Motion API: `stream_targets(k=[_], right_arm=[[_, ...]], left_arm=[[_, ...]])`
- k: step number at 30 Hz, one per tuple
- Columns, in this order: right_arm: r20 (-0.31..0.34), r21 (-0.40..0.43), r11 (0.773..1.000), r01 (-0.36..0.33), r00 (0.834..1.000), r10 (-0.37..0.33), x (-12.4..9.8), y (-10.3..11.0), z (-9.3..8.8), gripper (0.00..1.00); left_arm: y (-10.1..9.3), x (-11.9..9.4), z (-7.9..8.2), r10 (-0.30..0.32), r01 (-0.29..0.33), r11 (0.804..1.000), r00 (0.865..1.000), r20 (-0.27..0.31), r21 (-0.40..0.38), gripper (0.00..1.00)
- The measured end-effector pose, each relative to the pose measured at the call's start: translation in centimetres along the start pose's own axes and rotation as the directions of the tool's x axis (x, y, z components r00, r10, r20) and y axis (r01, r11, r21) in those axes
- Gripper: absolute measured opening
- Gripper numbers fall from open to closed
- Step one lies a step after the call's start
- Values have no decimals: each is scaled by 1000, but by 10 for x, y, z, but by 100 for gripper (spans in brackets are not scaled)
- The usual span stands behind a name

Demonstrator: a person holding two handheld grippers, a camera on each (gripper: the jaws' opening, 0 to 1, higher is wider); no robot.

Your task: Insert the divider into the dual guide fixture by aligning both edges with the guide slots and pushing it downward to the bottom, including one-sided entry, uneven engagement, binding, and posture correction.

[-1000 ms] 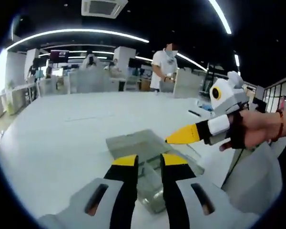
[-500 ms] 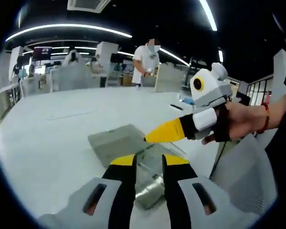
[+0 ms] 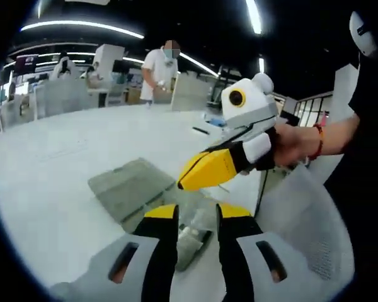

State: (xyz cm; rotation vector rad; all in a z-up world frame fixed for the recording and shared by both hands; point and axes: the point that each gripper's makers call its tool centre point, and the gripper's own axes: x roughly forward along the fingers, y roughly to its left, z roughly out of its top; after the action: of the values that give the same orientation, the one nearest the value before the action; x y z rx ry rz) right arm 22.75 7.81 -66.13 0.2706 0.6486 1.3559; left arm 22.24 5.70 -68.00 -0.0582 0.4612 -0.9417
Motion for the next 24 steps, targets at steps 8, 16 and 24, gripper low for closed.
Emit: stream_targets(k=[8,16,24], right_arm=[[-45,-23,990,-140,989,139,-1,21,-5,0],[-143,-68,971,-230,965,219,-4,33,-19,0],[-201,-97,963,-252,952,229,-6,35,-29,0]], left_arm=[[-21,-1,-8,-145,144,989,989,-38,-40,19],[-33,-8,-9,-238,233,968,970,-45,-90,12],[-37,-8,-14,-264,257,962,962,-70,-90,8]])
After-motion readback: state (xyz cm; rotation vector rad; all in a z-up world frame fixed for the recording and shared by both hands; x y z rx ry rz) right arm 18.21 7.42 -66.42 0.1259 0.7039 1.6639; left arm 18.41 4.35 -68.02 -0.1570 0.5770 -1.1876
